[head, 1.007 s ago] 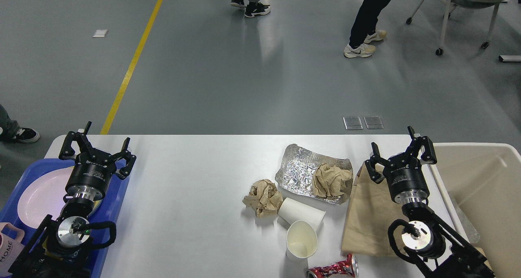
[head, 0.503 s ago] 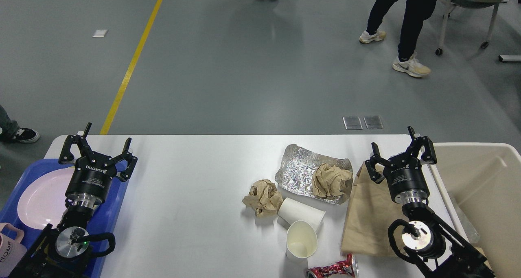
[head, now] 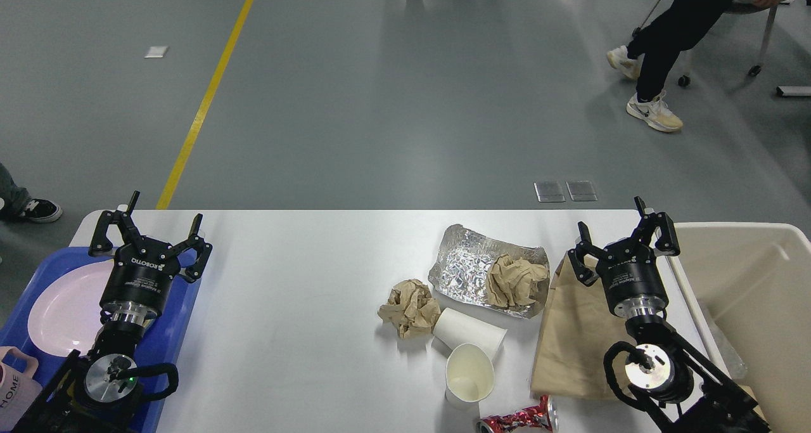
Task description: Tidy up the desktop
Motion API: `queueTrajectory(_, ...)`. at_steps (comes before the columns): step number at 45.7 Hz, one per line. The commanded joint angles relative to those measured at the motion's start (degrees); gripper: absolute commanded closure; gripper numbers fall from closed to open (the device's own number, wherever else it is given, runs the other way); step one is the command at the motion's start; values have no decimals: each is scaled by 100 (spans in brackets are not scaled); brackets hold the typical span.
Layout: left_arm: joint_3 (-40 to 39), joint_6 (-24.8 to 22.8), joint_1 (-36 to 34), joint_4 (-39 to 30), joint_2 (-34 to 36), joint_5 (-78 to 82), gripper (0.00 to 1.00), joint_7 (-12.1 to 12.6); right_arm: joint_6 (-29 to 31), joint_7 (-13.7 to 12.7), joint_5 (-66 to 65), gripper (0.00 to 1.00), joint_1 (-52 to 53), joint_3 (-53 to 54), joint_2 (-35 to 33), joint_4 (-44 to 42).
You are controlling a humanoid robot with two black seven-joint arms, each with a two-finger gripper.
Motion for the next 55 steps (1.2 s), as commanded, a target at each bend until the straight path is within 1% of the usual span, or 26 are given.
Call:
queueTrajectory(1, 0, 5, -2, 0, -1, 0, 3, 1, 0, 0, 0, 0, 0, 6, -2, -6)
queueTrajectory(35, 0, -4, -2, 0, -1, 0, 3, 1, 9, -9, 0, 0, 97, -46, -2, -129)
queueTrajectory(55, -9, 5, -2, 0, -1, 0, 3, 10, -88, 0, 0, 0, 53, 156, 16, 47)
